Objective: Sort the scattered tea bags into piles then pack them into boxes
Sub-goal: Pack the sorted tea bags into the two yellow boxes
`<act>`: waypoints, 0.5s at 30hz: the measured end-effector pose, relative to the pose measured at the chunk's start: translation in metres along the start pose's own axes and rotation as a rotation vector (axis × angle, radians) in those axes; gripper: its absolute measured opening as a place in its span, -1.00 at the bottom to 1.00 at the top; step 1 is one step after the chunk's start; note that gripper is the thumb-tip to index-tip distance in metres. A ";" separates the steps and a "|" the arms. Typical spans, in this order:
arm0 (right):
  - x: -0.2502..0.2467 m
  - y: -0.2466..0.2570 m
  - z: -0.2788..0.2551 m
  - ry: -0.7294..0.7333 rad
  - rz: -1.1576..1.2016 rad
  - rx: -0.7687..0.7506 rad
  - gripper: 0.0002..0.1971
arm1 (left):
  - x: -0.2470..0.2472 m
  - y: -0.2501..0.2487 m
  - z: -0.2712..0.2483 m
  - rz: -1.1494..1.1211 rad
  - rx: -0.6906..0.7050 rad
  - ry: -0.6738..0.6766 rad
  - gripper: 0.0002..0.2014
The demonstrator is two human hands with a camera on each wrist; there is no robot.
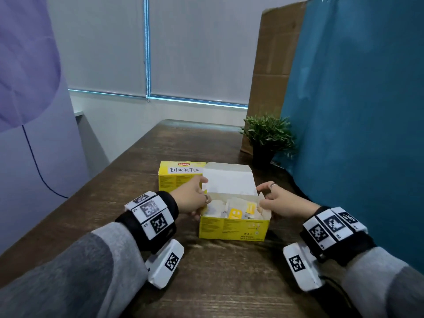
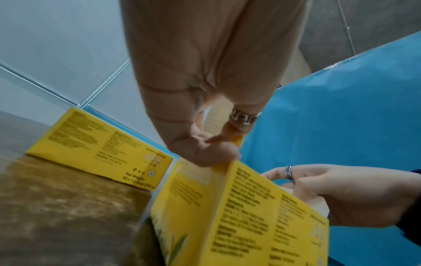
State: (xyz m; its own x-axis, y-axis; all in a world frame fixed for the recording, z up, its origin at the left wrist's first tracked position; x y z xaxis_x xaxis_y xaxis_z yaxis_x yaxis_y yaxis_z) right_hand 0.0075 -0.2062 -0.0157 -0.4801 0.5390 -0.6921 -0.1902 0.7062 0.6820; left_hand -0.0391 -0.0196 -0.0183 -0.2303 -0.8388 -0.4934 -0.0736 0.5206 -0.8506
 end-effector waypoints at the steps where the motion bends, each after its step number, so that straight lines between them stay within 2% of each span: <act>1: -0.003 -0.005 0.001 -0.014 0.035 0.009 -0.52 | 0.002 -0.001 0.003 -0.046 0.006 -0.002 -0.50; 5: -0.010 -0.020 0.009 -0.039 0.182 0.021 -0.32 | 0.004 0.002 0.011 -0.060 0.001 0.004 -0.40; 8: -0.004 -0.020 0.012 0.039 0.233 -0.010 -0.24 | 0.008 0.007 0.013 -0.020 -0.037 0.038 -0.29; 12: -0.004 -0.021 0.016 0.093 0.289 -0.060 -0.21 | 0.006 0.012 0.013 -0.049 -0.070 0.035 -0.13; 15: -0.003 -0.034 0.021 0.100 0.446 -0.055 -0.31 | 0.005 0.014 0.011 -0.074 -0.068 0.018 -0.06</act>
State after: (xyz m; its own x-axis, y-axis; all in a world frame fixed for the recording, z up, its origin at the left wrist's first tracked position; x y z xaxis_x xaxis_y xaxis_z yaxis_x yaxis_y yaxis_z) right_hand 0.0334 -0.2223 -0.0416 -0.6048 0.7360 -0.3042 0.0096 0.3887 0.9213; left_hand -0.0304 -0.0182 -0.0344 -0.2391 -0.8729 -0.4254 -0.1563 0.4670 -0.8703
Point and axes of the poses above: each hand's wrist, its own z-axis towards the middle knuckle, its own x-axis out of the palm, y = z × x, the point moved 10 cm from there along z, towards the middle knuckle, and after that the axes turned 10 degrees about y, right-handed, at the moved point
